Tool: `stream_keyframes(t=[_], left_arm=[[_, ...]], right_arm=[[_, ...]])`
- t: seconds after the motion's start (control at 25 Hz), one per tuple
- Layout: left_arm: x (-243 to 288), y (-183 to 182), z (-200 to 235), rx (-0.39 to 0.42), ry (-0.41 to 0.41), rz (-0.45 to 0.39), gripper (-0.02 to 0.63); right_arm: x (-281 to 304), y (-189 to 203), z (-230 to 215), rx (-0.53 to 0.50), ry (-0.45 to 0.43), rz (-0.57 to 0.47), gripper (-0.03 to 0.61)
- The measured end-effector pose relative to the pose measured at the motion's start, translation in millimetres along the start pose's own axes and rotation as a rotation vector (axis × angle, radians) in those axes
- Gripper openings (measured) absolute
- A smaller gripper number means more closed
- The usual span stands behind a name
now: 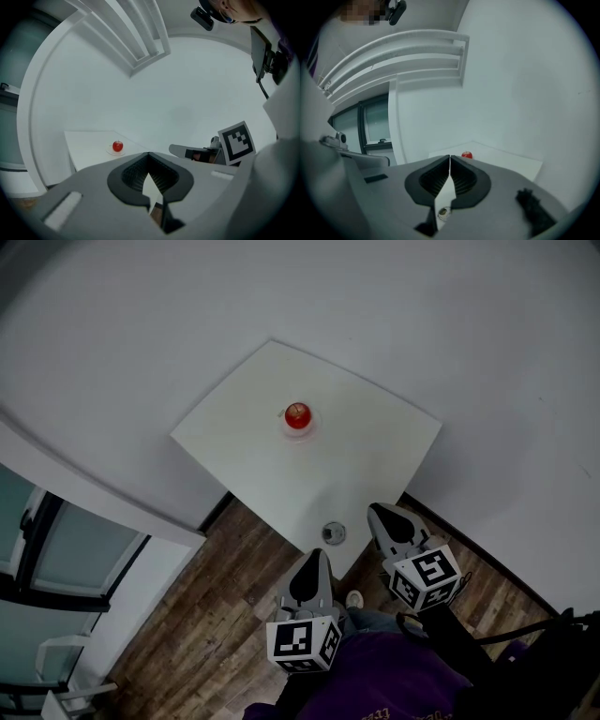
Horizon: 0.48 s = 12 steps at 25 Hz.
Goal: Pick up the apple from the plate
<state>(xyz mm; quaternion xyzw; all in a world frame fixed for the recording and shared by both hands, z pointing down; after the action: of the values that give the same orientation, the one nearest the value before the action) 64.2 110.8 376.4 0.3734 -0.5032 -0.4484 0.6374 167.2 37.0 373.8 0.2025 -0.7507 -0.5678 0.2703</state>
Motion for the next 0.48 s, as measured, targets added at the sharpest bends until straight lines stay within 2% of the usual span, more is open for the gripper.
stream_keyframes(t=[0.32, 0.48], left_arm=[[21, 0, 17, -0.018, -0.043, 0.018, 0.008], [44, -7, 29, -0.016, -0.038, 0.013, 0.008]], right_arm=[[30, 1, -15, 0.019, -0.024, 0.002, 0.012], [54, -2, -27, 0.017, -0.02, 0.009, 0.012]])
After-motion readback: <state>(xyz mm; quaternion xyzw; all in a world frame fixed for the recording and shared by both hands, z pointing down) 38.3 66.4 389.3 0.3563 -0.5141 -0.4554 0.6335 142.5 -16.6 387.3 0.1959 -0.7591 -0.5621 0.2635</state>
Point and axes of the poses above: the fingertips, and each gripper's own axes: x forward along the fingers, z to its left, y out of its underside, the point moved 1 cm from there along -x, backward along the fingers, and after that the axes turned 13 degrees about -y, right-handed, at the moved point
